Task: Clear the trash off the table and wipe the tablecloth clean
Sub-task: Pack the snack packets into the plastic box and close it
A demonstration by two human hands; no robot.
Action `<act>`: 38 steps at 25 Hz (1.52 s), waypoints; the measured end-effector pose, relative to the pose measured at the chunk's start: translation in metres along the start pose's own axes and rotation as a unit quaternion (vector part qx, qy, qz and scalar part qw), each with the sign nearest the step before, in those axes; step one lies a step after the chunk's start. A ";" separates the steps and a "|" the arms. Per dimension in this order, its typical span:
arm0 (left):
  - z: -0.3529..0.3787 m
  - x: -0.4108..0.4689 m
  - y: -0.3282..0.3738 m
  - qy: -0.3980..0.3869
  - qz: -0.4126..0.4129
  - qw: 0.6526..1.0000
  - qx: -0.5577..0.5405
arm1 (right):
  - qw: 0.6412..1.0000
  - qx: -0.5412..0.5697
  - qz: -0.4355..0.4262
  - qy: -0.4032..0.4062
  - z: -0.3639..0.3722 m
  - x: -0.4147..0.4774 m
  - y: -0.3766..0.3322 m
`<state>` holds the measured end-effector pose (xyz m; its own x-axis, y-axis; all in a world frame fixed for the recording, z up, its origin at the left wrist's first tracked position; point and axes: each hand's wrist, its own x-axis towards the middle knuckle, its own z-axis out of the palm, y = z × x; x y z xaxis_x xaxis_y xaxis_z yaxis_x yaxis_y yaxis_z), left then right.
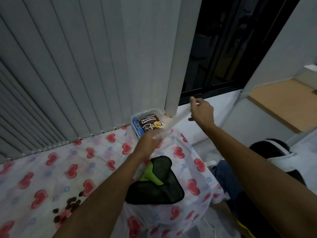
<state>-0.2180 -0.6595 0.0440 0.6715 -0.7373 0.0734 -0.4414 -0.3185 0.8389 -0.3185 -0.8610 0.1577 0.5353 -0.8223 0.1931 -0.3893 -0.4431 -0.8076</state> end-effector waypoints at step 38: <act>-0.012 0.204 -0.160 0.158 -0.349 0.921 0.071 | 0.934 -0.218 -0.062 -0.276 0.261 0.171 0.143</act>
<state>-0.0036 -0.7518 -0.0687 0.9509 -0.1209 -0.2850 0.1046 -0.7409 0.6634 -0.0863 -0.9718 -0.0699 0.8548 -0.4988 -0.1432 -0.5021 -0.7252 -0.4711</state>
